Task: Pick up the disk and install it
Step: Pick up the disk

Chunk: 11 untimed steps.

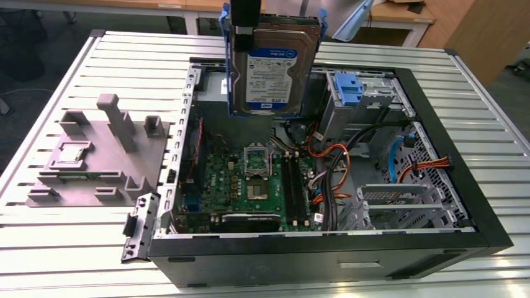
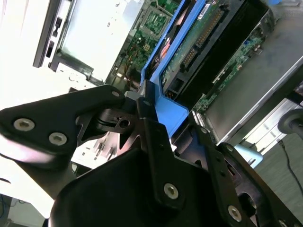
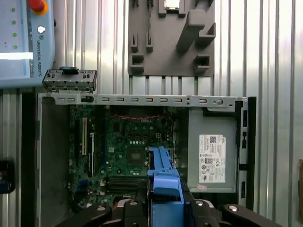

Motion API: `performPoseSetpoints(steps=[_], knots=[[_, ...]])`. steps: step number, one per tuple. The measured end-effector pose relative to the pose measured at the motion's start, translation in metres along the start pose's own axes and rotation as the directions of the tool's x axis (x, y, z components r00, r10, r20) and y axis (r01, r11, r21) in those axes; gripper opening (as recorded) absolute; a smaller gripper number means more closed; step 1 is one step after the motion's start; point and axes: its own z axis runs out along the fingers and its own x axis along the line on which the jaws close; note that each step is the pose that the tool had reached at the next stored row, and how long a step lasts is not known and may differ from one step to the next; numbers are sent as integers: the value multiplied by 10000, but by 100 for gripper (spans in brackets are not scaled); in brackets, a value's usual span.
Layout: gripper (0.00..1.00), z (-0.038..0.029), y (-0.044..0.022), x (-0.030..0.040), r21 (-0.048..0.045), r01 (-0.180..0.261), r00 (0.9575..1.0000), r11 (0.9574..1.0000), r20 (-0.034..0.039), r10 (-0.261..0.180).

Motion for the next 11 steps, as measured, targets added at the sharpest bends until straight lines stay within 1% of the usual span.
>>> performPoseSetpoints(steps=[3, 4, 11], knots=[[36, 1, -86, 16, 1, 0, 10000, 10000, 2, 0], [36, 1, -97, 25, 0, 1, 10000, 10000, 0, -1], [36, 2, -98, 38, 0, 0, 10000, 10000, 1, 0]])
